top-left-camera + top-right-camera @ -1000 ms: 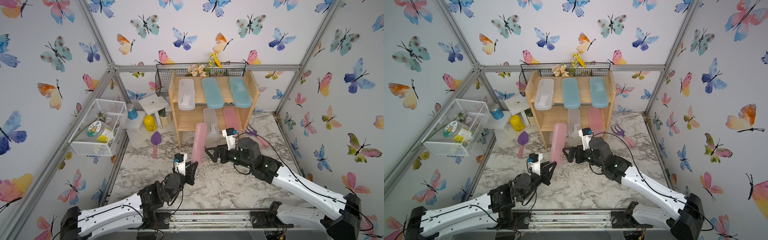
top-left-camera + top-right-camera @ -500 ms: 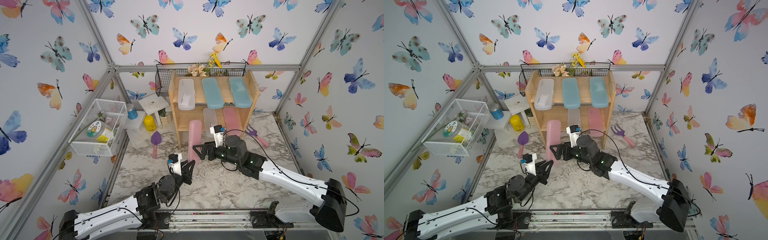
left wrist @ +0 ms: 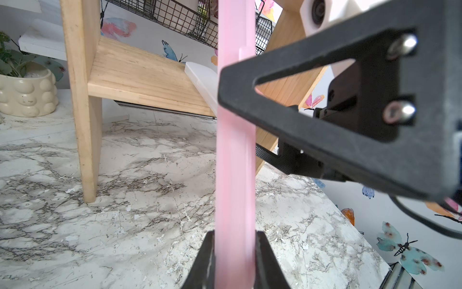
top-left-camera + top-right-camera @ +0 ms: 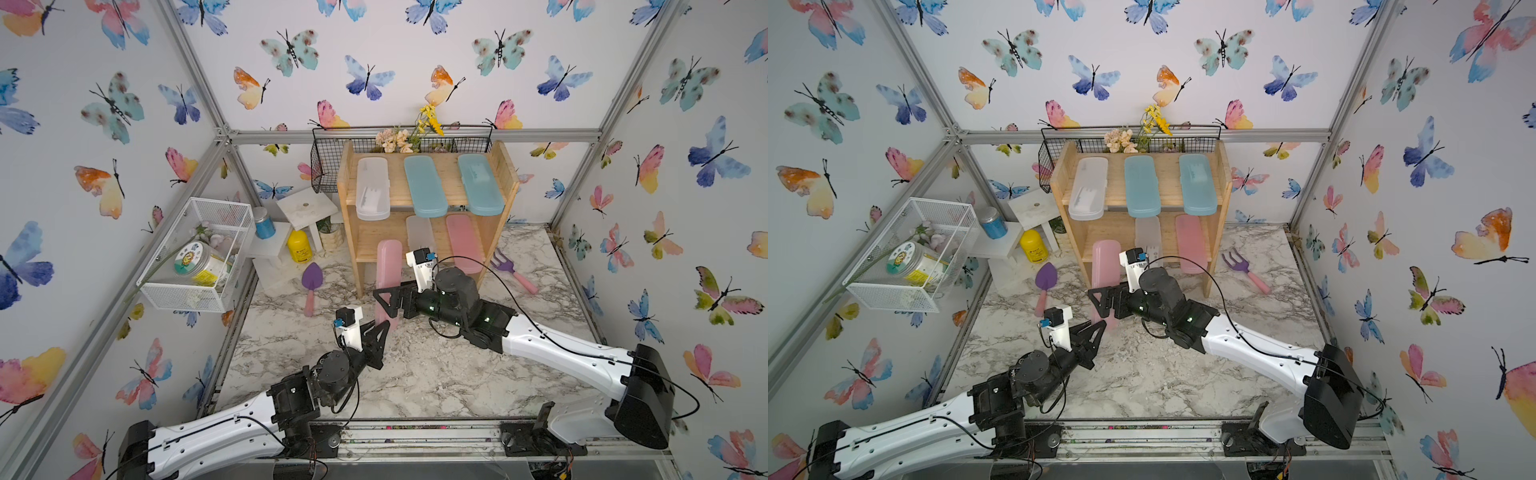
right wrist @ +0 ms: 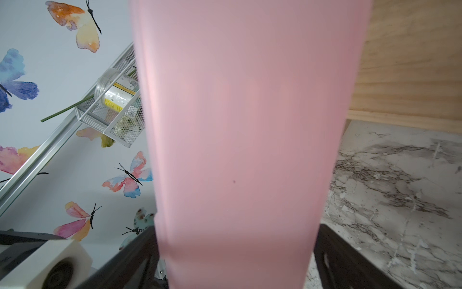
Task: Remove the pencil cases from the shelf
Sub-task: Pick up the pencil case from the shelf.
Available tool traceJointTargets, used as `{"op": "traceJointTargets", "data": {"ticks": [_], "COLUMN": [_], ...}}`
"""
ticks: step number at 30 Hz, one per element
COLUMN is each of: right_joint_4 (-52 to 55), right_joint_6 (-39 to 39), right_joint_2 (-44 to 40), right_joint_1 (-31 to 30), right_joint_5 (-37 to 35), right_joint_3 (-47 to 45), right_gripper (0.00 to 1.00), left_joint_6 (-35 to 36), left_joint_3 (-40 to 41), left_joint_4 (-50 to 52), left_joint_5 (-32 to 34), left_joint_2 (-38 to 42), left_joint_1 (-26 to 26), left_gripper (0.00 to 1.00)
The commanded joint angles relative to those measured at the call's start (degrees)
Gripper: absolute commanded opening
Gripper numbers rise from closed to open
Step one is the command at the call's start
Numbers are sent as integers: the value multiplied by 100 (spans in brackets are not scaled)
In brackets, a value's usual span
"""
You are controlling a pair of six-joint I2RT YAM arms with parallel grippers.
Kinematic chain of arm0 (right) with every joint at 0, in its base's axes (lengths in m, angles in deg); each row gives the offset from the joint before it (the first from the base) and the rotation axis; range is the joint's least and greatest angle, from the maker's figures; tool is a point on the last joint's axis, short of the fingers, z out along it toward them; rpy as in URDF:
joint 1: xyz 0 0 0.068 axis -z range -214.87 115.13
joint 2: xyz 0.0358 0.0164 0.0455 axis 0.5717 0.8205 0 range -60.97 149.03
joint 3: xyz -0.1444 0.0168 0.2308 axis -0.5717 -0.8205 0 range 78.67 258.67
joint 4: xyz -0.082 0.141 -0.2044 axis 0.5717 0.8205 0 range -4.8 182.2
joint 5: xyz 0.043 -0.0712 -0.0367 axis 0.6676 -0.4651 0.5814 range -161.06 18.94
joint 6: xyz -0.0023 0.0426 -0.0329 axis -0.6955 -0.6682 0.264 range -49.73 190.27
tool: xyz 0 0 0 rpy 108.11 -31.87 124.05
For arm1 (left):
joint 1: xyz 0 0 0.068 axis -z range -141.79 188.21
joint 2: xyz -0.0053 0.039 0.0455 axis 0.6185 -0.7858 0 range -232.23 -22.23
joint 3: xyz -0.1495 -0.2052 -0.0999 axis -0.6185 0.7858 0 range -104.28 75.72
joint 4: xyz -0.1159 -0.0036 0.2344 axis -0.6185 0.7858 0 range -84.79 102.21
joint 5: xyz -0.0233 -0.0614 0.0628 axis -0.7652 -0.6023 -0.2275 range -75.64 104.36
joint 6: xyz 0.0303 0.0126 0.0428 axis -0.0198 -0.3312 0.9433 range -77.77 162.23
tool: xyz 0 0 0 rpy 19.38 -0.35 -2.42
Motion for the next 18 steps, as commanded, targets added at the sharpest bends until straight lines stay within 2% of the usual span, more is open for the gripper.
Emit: {"op": "traceJointTargets", "data": {"ticks": [1, 5, 8, 13, 16, 17, 18], "right_joint_4": [-290, -358, -351, -336, -267, -241, -219], "right_joint_6": [79, 105, 141, 202, 262, 273, 287], "right_joint_2": [-10, 1, 52, 81, 107, 116, 116], "right_joint_1": [-40, -40, -40, -40, -40, -40, -40], "right_joint_5": [-125, -66, -13, -18, -70, -101, -123], "right_joint_3": [51, 12, 30, 13, 21, 15, 13], "right_gripper": [94, 86, 84, 71, 68, 66, 64], "left_joint_6": [-11, -38, -40, -31, -29, -29, -33], "left_joint_3": [65, 124, 135, 129, 127, 129, 129], "left_joint_4": [-293, -301, -303, -258, -248, -244, -242], "left_joint_5": [-74, -113, -155, -174, -175, -168, -166], "left_joint_2": [116, 180, 206, 243, 252, 254, 254], "left_joint_1": [9, 9, 15, 14, 10, 9, 13], "left_gripper": [9, 10, 11, 17, 18, 21, 31]}}
